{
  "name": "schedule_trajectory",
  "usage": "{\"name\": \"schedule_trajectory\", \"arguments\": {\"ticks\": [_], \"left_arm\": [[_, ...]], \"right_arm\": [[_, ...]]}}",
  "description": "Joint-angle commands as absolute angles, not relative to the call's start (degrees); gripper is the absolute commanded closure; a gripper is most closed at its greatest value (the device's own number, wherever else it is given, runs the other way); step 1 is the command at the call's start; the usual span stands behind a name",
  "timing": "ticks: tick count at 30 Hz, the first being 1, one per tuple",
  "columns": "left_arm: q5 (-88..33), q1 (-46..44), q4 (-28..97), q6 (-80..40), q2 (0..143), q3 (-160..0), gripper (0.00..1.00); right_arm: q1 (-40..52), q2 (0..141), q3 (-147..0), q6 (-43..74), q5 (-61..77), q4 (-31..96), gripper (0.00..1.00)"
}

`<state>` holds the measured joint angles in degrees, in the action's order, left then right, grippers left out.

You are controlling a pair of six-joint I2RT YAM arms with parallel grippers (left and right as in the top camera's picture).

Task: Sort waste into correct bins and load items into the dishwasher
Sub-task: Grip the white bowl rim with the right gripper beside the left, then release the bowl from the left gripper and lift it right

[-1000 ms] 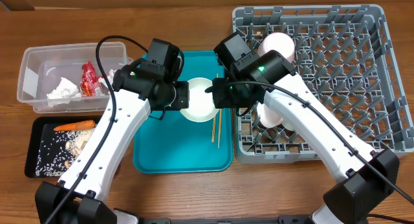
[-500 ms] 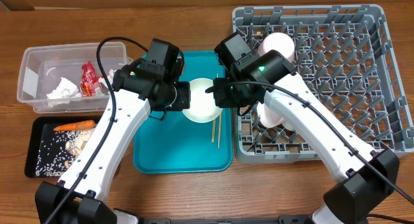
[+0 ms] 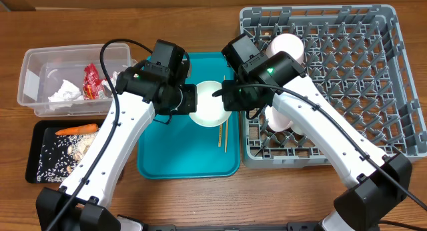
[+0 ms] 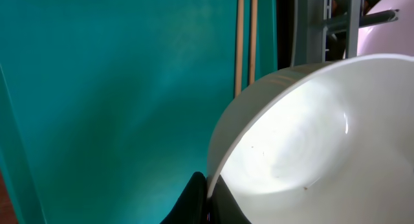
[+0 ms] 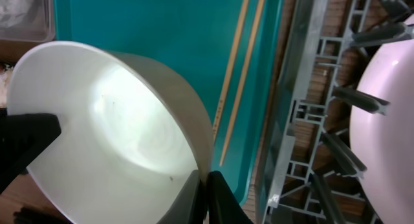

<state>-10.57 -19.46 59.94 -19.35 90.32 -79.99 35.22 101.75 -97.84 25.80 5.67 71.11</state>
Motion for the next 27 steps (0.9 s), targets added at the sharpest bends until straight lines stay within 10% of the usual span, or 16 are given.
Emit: {"name": "schedule_trajectory", "arguments": {"ticks": [1, 4, 9, 27], "left_arm": [[-14.8, -19.9, 59.3, -18.7, 90.7, -80.8, 0.96], [-15.3, -19.9, 59.3, -18.7, 90.7, -80.8, 0.92], [-16.2, -19.9, 59.1, -18.6, 90.7, -80.8, 0.44], [-17.5, -18.1, 67.3, -17.7, 88.6, -98.1, 0.33]], "right_arm": [[35.7, 101.8, -99.3, 25.1, 7.6, 70.3, 0.96], [35.6, 101.8, -99.3, 25.1, 6.3, 70.1, 0.96], [35.5, 101.8, -99.3, 25.1, -0.8, 70.0, 0.96], [28.2, 99.5, -112.8, 24.9, -23.5, 68.0, 0.96]]}}
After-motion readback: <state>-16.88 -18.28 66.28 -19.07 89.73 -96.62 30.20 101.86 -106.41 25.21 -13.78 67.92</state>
